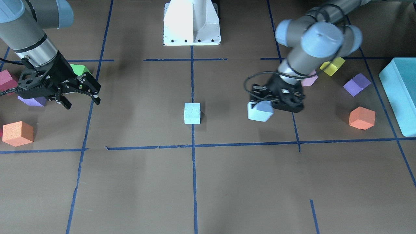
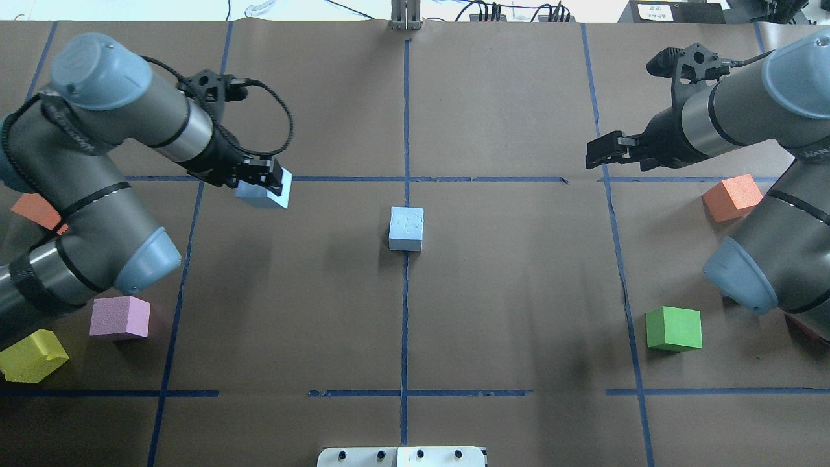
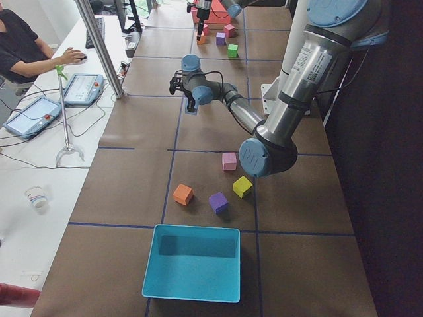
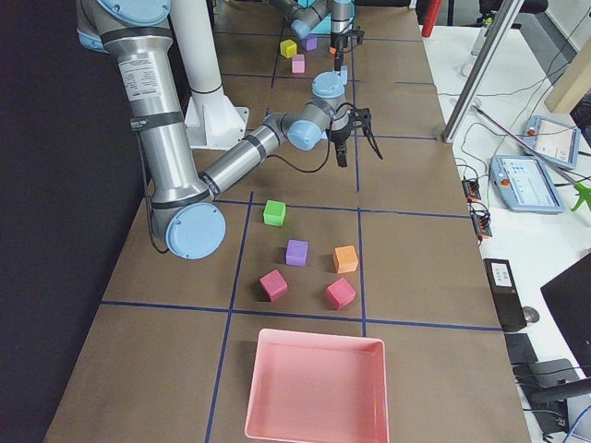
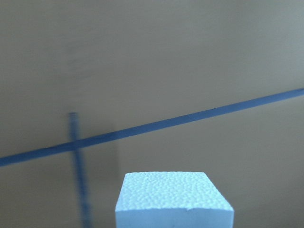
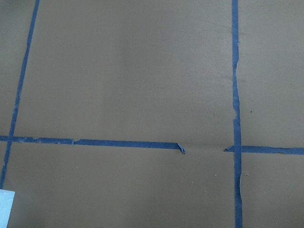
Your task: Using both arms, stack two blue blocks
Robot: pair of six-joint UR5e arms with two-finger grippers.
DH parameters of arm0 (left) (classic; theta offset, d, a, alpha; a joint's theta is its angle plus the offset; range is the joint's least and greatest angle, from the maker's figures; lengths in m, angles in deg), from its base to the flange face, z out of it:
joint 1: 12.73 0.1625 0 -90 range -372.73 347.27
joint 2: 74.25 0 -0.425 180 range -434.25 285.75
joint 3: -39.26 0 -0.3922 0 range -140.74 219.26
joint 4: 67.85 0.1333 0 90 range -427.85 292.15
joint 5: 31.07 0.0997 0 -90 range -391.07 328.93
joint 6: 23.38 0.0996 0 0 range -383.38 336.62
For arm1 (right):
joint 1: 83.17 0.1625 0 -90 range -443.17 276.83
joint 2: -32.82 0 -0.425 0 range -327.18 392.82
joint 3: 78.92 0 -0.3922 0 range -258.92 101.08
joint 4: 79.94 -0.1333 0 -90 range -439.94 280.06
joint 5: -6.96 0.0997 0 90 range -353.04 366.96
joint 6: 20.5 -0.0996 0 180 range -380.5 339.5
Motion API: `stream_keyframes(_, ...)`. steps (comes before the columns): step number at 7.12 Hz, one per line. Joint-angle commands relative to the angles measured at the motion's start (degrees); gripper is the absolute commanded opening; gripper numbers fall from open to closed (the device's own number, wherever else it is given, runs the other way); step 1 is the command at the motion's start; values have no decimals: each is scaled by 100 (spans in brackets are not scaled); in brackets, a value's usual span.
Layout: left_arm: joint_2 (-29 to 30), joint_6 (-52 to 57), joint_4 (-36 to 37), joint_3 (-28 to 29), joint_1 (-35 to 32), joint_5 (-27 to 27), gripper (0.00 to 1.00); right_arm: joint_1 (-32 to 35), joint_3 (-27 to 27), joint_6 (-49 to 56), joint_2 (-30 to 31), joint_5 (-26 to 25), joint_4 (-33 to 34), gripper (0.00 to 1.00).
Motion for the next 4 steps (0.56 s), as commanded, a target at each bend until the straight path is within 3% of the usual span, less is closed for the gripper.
stream_keyframes(1,1159,-374,913,245,812,1030,7,-5,-13,60,61,0,-4,100)
stream_keyframes(4,2155,-768,996,1422,1130,1428,8,-23,5,34,70,0,-4,100)
